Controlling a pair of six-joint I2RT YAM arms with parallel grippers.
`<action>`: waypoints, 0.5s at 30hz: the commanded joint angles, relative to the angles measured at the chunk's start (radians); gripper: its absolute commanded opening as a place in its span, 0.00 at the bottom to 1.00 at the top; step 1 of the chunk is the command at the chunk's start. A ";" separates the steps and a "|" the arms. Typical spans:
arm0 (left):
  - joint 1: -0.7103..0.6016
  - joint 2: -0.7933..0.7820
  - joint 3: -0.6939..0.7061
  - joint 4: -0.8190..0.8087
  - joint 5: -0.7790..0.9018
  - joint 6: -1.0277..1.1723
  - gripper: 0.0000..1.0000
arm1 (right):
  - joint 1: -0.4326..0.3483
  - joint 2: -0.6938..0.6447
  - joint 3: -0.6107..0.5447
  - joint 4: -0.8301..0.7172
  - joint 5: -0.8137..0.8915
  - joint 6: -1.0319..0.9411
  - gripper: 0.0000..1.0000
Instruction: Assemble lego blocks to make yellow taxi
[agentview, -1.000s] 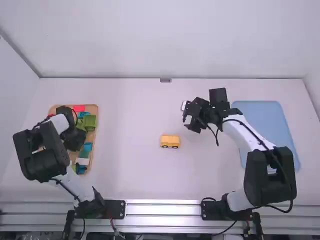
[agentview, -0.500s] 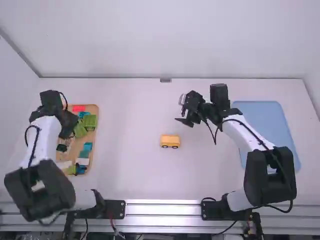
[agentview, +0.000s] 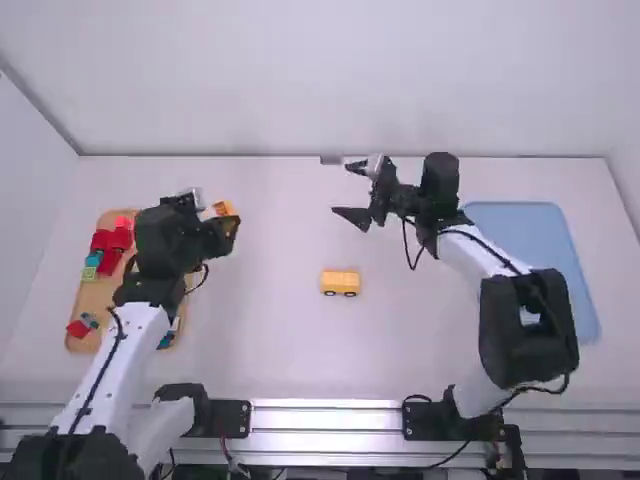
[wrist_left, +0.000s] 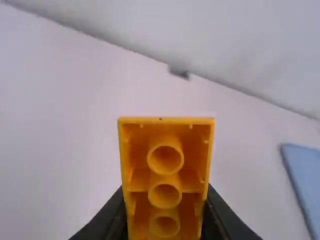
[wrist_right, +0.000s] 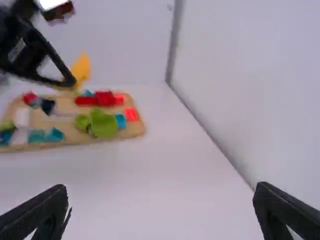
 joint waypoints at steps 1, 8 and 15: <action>-0.021 0.055 -0.014 0.076 0.258 0.115 0.02 | 0.002 0.079 0.009 0.135 -0.268 0.276 0.98; -0.077 0.254 -0.015 0.385 0.514 0.175 0.05 | 0.080 0.228 0.110 0.471 -0.367 0.710 0.98; -0.126 0.405 -0.008 0.603 0.674 0.256 0.03 | 0.120 0.250 0.225 0.423 -0.416 0.866 0.91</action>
